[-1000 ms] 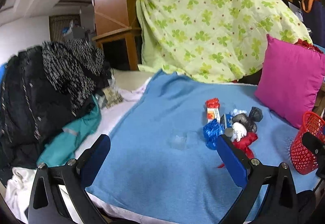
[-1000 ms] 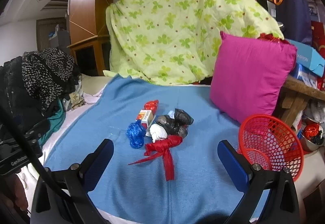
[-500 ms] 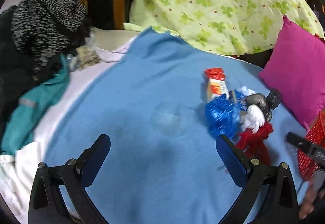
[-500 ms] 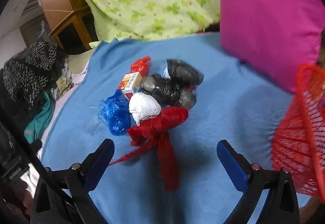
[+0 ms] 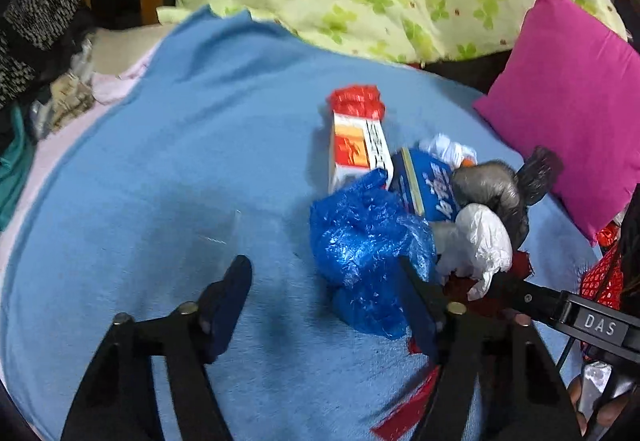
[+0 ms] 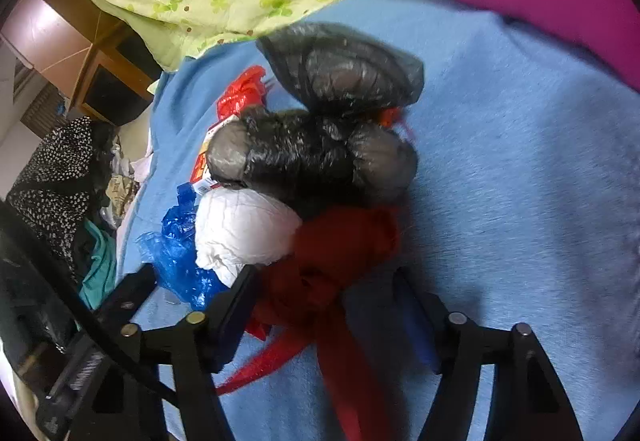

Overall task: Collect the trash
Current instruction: 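Grasp the red-tied bag bundle with the right gripper and lift it, then drop the red bundle into the red wastebasket with the right gripper while the left grasps the blue bag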

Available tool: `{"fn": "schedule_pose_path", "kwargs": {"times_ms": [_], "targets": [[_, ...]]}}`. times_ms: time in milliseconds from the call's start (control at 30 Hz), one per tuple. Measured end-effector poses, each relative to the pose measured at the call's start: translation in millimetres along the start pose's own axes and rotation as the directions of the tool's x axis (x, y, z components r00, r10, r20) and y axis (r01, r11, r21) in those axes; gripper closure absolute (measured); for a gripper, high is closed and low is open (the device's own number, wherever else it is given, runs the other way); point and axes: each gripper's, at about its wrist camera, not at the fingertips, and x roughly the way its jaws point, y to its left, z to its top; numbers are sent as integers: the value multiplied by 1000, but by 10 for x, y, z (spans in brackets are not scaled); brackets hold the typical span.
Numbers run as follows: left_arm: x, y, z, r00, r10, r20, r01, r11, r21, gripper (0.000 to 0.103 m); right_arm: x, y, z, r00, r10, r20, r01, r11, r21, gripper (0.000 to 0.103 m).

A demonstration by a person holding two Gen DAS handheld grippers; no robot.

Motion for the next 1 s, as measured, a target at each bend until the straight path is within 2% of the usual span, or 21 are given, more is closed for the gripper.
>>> {"fn": "schedule_pose_path", "kwargs": {"times_ms": [33,100,133,200,233,267,433,633,733,833,867,933,967,1000], "targets": [[38,-11,6,1000,-20,-9,20,1000,-4,54,28,-11,5,1000,9,-5,-9,1000,3,44],[74,-12,17,999,-45,-17,45,999,0,64,57,-21,9,998,57,-15,-57,998,18,58],[88,-3,18,998,-55,-17,55,998,3,73,45,-26,-1,998,63,-12,-62,998,21,61],[102,7,11,998,-65,-20,65,998,9,84,-10,-3,-24,998,64,2,-64,998,0,65],[100,31,9,998,-65,-21,65,998,10,93,-43,6,-42,997,73,9,-72,997,-13,68],[95,36,4,997,-75,-17,75,997,9,95,-77,36,-61,996,83,14,-82,996,-30,69],[-49,53,-79,996,-78,32,78,997,7,98,-336,159,-199,992,107,61,-99,988,-115,70],[-451,69,-219,988,-86,125,81,996,46,100,-851,248,-391,976,139,166,-100,969,-224,70],[-717,31,-265,978,-68,195,54,996,77,100,-1166,331,-496,959,149,243,-78,957,-278,70],[-1023,-25,-321,962,-103,252,82,992,92,100,-1552,354,-587,933,178,313,-81,951,-299,70],[-1103,-70,-339,959,-96,267,68,991,112,100,-1694,358,-625,922,188,338,-85,950,-299,70],[-1153,-169,-326,959,-44,281,-3,987,164,100,-1923,340,-695,905,202,375,-91,952,-292,70],[-1159,-158,-314,960,-38,279,-7,988,156,100,-2047,318,-736,887,212,410,-94,953,-289,70],[-1092,-135,-247,966,-31,257,0,993,120,100,-2182,302,-780,879,206,429,-81,954,-290,70]]}}
